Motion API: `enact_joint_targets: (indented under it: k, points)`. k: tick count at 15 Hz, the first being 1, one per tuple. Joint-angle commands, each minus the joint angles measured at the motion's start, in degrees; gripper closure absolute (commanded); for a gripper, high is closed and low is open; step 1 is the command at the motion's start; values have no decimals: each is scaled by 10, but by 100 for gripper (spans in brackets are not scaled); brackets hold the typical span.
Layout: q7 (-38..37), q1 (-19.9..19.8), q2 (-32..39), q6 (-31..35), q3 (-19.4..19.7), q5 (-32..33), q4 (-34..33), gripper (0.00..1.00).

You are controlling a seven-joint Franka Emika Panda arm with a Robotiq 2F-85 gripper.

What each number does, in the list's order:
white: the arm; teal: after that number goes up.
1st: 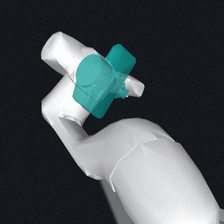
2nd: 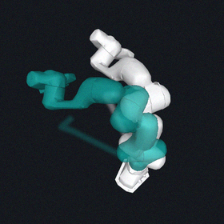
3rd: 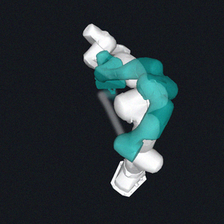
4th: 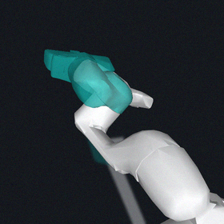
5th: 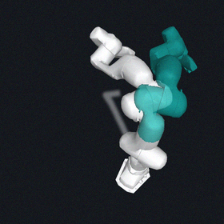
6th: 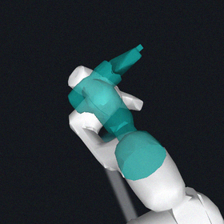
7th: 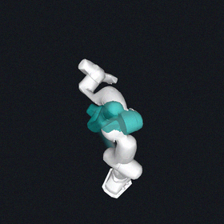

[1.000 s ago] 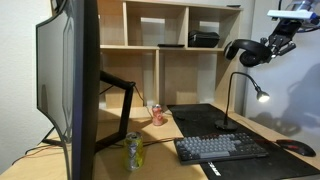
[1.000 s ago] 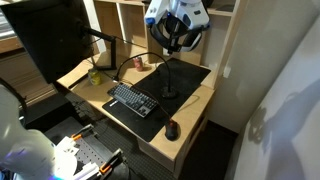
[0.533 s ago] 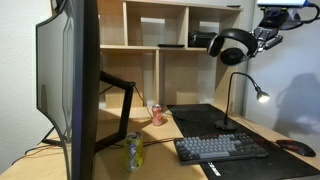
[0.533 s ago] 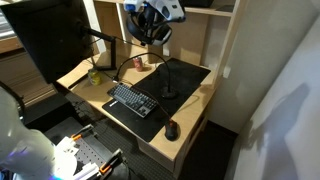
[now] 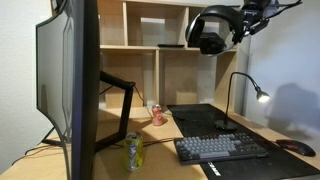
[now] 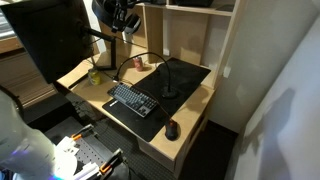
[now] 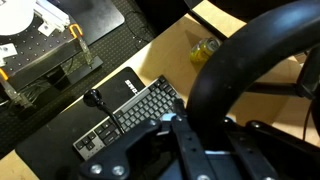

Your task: Hang the headphones behind the monitor

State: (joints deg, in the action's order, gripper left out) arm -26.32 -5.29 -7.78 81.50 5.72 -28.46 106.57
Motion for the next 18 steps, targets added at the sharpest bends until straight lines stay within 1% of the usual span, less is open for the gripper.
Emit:
enact_joint_targets:
  k: [1,3,5,6,7,8,10,11,12,13,15,17,18]
  points:
    - [-6,15,22,-104,-16,-29,-34,95]
    - [-42,36,41,-157,-39,-77,-60,95]
    - [-89,54,75,-201,-60,-134,-98,95]
    - [-109,57,87,-223,-64,-154,-108,95]
    - [-87,52,49,-174,-61,-119,-59,80]
    - [-104,60,60,-188,-67,-133,-73,80]
    - [-111,67,77,-197,-70,-137,-87,80]
    - [-117,65,90,-215,-67,-134,-90,95]
    - [-140,67,128,-261,-69,-150,-114,95]
    - [-146,70,148,-267,-71,-169,-123,95]
    - [-195,81,199,-281,-79,-213,-152,95]
    - [-279,96,248,-273,-85,-274,-179,95]
    - [-331,106,273,-256,-88,-308,-196,95]
